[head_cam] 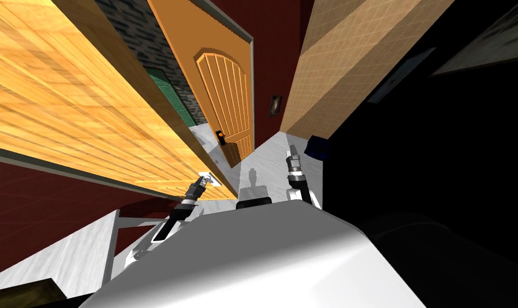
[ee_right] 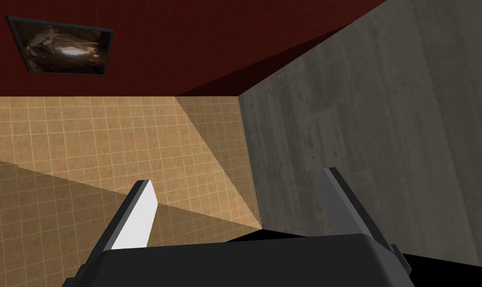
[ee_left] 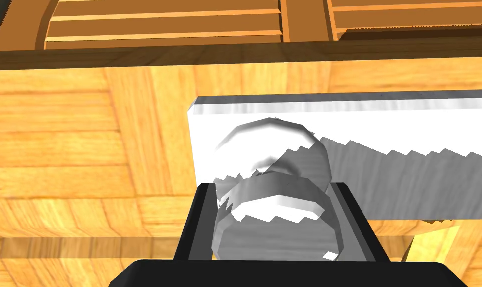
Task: Pull the door open
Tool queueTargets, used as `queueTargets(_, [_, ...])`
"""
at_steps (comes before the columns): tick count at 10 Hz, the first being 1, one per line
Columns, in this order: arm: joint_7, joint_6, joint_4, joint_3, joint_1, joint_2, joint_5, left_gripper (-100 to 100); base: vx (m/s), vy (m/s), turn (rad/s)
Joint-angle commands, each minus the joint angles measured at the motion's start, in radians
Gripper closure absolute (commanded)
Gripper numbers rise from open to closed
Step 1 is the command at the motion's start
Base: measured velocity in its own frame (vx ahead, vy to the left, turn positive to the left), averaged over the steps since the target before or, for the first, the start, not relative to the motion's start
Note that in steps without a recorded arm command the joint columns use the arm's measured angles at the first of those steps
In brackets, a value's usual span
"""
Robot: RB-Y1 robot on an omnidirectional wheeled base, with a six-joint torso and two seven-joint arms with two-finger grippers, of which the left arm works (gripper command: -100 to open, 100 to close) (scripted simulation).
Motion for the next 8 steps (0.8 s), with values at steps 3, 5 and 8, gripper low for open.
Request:
queueTargets(3, [0.026, -0.052, 0.01, -0.015, 0.023, 0.037, 0.0, 100, -0.209, 0.083, -0.131])
queueTargets(5, [0.026, -0.055, 0.013, -0.017, 0.024, 0.04, -0.001, 100, -0.147, 0.064, -0.077])
queueTargets(8, [0.041, -0.09, 0.028, -0.028, 0.032, 0.06, -0.004, 100, -0.17, 0.081, -0.127])
